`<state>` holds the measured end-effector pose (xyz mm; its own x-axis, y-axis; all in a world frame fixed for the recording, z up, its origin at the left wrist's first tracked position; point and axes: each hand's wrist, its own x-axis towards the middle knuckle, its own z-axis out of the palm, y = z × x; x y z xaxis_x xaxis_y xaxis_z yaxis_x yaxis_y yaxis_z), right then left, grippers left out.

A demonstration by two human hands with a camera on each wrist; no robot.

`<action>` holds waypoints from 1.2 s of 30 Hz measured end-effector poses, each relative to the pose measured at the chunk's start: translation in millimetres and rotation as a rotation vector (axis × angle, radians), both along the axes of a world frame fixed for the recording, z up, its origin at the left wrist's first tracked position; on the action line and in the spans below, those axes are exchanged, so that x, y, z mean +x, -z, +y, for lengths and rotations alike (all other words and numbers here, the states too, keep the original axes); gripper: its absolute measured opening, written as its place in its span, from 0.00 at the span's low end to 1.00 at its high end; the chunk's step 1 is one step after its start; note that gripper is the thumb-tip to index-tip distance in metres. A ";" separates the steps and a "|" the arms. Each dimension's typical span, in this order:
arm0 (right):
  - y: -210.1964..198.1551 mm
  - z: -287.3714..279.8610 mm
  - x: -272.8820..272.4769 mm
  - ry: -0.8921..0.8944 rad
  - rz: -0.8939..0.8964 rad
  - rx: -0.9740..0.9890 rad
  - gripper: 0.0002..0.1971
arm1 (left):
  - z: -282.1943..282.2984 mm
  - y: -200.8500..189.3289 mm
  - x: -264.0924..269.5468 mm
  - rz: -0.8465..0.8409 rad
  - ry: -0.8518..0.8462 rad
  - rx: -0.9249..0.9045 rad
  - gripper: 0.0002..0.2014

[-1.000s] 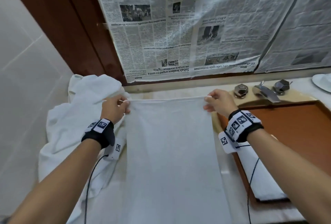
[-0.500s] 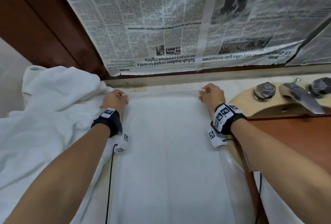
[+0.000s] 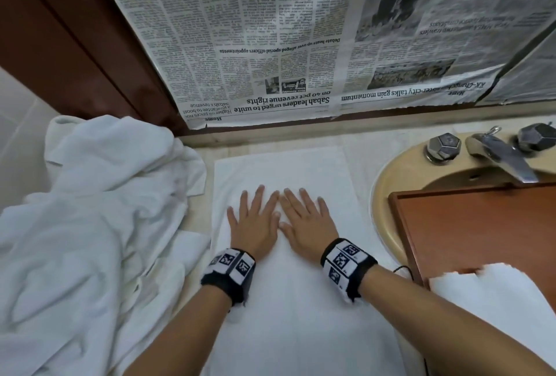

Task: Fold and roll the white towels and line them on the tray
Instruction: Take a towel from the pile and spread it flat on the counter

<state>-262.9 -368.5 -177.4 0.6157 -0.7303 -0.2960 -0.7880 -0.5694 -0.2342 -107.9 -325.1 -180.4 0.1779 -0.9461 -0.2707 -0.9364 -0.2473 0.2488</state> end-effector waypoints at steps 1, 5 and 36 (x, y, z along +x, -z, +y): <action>1.4 -0.9 -1.4 -0.006 0.030 0.014 0.40 | 0.0 1.3 5.6 -0.011 0.007 0.011 0.26; -1.1 -16.9 -17.8 0.036 0.087 0.019 0.38 | -0.6 2.0 42.1 -0.069 -0.009 0.066 0.28; -44.5 -1.5 -77.9 0.592 0.206 0.026 0.14 | -105.6 -43.4 -47.9 0.263 0.147 -0.104 0.20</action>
